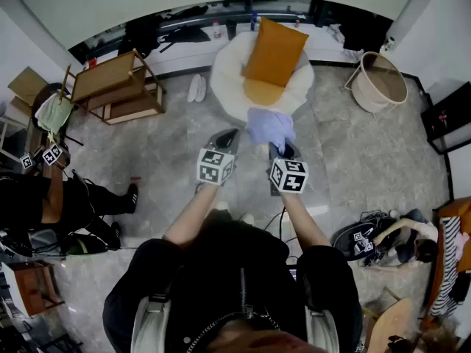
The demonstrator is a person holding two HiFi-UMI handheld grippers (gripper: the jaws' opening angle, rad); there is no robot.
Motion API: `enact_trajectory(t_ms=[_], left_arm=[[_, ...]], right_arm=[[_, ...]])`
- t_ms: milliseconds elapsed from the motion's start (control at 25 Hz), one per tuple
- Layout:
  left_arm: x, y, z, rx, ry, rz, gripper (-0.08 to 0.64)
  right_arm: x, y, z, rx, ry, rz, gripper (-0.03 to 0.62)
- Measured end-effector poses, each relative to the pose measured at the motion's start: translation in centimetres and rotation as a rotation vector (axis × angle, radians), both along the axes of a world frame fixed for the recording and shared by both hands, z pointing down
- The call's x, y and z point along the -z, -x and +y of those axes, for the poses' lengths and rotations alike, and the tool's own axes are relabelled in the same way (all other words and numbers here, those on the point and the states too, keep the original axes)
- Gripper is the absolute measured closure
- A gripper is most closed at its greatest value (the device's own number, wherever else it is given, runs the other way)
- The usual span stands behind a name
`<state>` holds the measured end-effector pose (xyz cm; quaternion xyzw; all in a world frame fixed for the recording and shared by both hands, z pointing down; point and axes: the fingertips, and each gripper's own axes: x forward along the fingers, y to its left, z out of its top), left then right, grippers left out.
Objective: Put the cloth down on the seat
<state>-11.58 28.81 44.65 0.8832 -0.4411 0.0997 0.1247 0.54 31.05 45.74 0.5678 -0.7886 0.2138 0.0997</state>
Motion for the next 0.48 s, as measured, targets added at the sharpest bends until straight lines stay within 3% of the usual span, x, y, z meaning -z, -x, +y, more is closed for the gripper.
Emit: enact_trajectory(t_ms=[480], left_arm=[[-0.37,0.11,0.51,-0.001,0.010,0.001,0.555]], right_arm=[[-0.39,-0.17,0.86,-0.019,0.003,-0.002,0.492]])
